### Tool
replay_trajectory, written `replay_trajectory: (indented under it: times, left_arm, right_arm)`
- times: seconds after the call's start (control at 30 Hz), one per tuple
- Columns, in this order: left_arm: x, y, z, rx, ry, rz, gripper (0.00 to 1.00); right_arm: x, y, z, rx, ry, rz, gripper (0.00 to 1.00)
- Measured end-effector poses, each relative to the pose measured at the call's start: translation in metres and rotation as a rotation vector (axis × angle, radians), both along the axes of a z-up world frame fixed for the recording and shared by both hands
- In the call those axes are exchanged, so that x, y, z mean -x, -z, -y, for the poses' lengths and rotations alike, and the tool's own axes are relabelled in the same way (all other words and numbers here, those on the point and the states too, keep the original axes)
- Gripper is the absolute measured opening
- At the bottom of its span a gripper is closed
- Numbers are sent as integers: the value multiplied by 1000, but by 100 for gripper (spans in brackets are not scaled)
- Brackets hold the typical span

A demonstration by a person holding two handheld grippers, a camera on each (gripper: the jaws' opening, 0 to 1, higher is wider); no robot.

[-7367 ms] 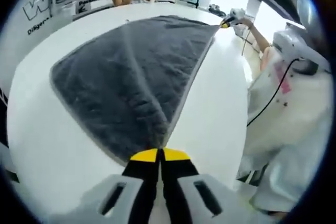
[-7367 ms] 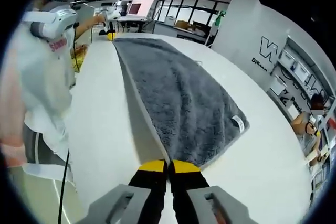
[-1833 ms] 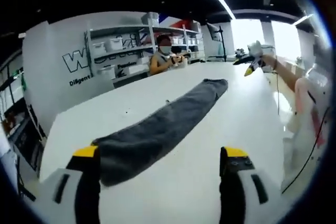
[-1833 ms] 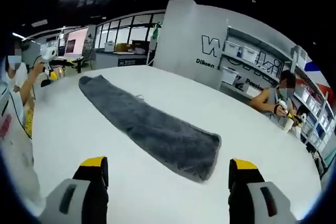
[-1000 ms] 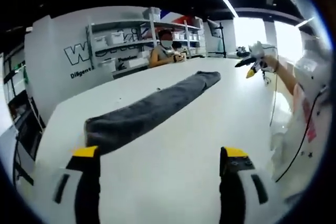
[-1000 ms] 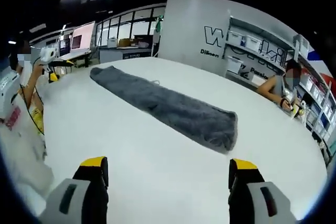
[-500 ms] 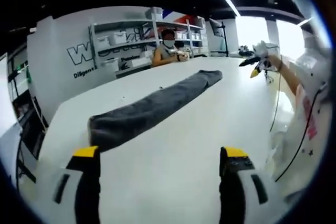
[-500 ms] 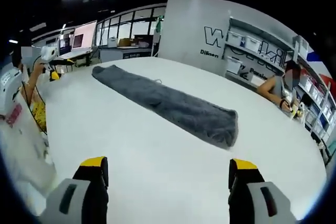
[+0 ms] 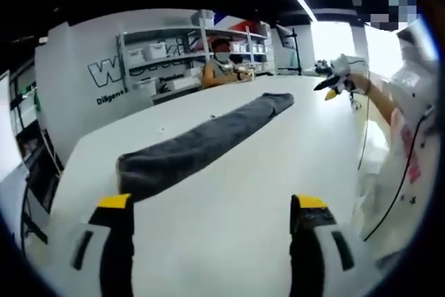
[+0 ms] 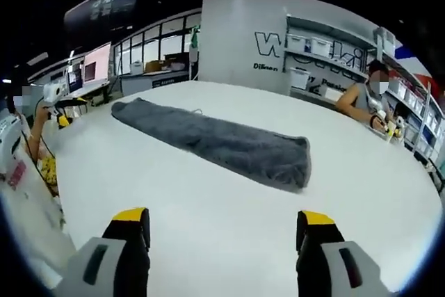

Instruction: Fold the towel on the table until its edges align and the towel forms a compact rectangular stack.

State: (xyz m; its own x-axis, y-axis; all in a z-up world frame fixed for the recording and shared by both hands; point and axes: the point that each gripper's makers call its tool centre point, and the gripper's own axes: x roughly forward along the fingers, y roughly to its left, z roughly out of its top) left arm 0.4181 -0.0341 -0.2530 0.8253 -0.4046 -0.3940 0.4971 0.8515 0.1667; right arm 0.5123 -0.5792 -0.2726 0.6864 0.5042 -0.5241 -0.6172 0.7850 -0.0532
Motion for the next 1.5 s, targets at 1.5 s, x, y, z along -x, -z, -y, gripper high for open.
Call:
replay_trajectory:
  times: [1.5]
  left_arm:
    - [1,6,-3,-21,6,-23,96]
  right_arm:
    - [-124,41,6,-450,349,-219,67]
